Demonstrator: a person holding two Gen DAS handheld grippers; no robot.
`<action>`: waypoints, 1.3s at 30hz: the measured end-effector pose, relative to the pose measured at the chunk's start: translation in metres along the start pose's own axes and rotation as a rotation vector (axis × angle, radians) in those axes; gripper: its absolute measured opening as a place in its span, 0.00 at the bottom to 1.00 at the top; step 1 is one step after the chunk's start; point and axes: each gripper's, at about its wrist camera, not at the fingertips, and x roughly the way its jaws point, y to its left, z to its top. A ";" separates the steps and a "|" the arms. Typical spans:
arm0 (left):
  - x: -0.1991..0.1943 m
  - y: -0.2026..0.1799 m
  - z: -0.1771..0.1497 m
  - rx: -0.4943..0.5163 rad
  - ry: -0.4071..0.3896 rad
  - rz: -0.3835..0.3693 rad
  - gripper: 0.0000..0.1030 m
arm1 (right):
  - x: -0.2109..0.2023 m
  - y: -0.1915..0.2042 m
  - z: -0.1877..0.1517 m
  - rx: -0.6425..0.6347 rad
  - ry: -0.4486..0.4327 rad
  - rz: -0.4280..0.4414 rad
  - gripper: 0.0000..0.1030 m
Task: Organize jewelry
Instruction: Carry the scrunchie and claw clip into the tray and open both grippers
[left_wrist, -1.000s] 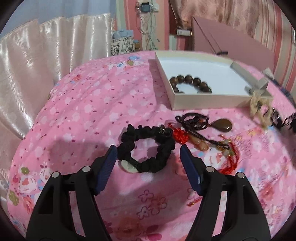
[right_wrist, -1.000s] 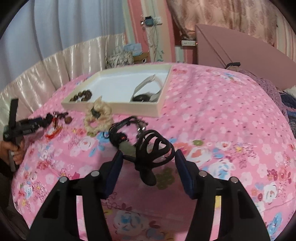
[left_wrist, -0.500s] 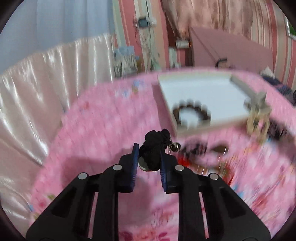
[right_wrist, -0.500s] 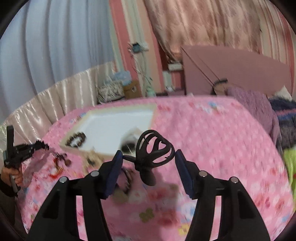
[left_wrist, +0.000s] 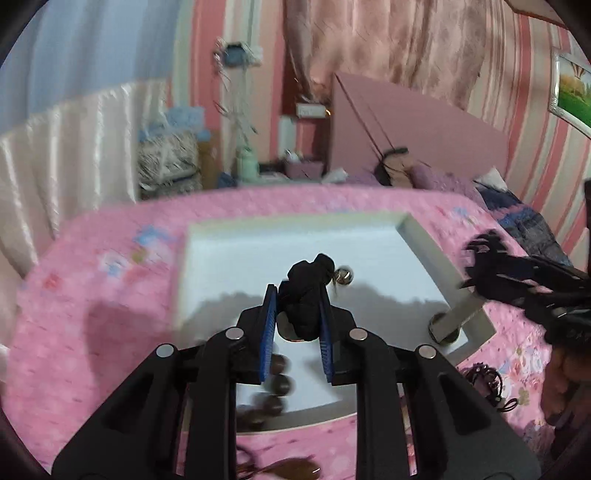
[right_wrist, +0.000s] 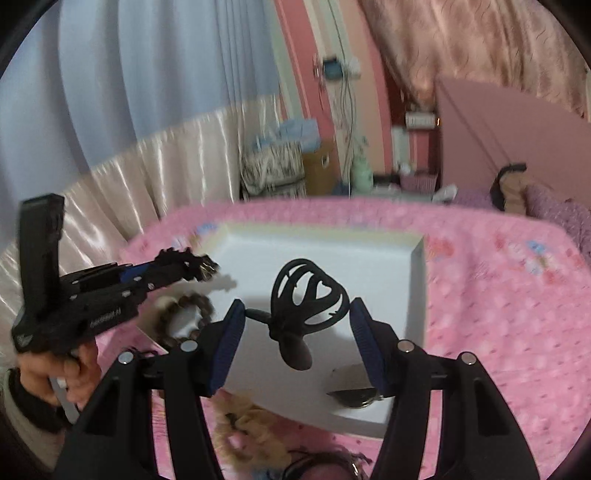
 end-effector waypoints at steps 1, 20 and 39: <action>0.011 -0.005 -0.009 0.004 0.011 -0.020 0.19 | 0.010 0.001 -0.006 -0.006 0.019 0.003 0.57; 0.055 -0.034 -0.050 0.120 0.106 0.020 0.23 | 0.043 0.009 -0.043 -0.082 0.119 -0.018 0.58; 0.049 -0.022 -0.053 0.073 0.114 0.037 0.38 | 0.038 0.012 -0.045 -0.076 0.083 -0.047 0.64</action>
